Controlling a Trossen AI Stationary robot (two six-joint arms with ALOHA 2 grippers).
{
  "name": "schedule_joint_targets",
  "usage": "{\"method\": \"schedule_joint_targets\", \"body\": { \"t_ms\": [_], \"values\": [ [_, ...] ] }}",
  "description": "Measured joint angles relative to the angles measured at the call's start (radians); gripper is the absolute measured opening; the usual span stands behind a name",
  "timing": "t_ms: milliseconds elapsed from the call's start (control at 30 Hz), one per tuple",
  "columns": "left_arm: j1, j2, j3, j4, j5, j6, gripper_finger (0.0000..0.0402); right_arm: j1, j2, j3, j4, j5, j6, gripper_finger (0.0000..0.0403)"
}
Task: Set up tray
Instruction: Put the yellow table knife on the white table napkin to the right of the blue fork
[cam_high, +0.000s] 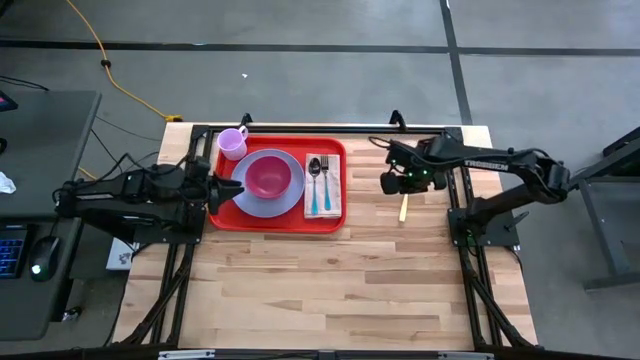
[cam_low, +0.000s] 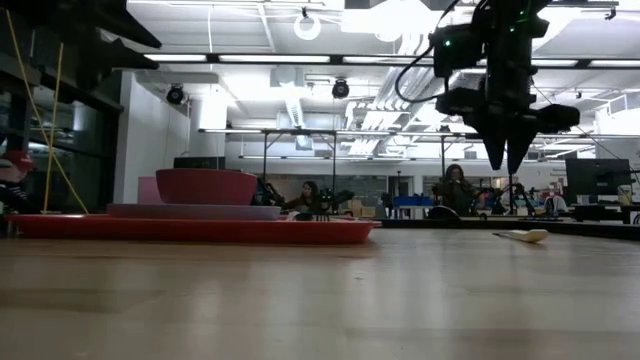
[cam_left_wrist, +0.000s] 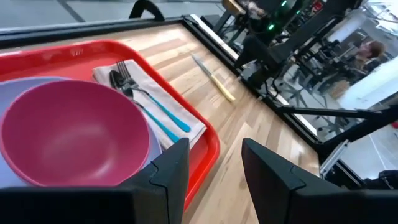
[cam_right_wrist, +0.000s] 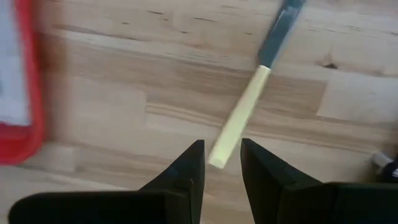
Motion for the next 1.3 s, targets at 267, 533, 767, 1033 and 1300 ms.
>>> {"method": "schedule_joint_targets", "body": {
  "t_ms": [267,533,767,1033,1300],
  "values": [
    [0.000,-0.068,0.000,-0.009,0.000,0.049,0.0179,0.015,0.103,0.000,0.004,0.113,0.011,0.0082],
    [0.000,-0.109,0.000,-0.055,0.005,0.050,0.0179,0.012,0.195,0.000,-0.008,0.147,-0.015,0.0082],
    [0.000,-0.109,0.000,-0.060,0.018,0.049,0.0179,0.012,0.275,0.000,-0.004,0.157,-0.041,0.0082],
    [0.000,-0.109,0.000,-0.063,0.059,0.049,0.0179,0.012,0.365,0.000,0.008,0.199,-0.056,0.0082],
    [0.000,-0.108,0.000,-0.065,0.157,0.048,0.0179,-0.005,0.373,-0.131,0.232,0.167,-0.029,0.0082]
  ]
}}
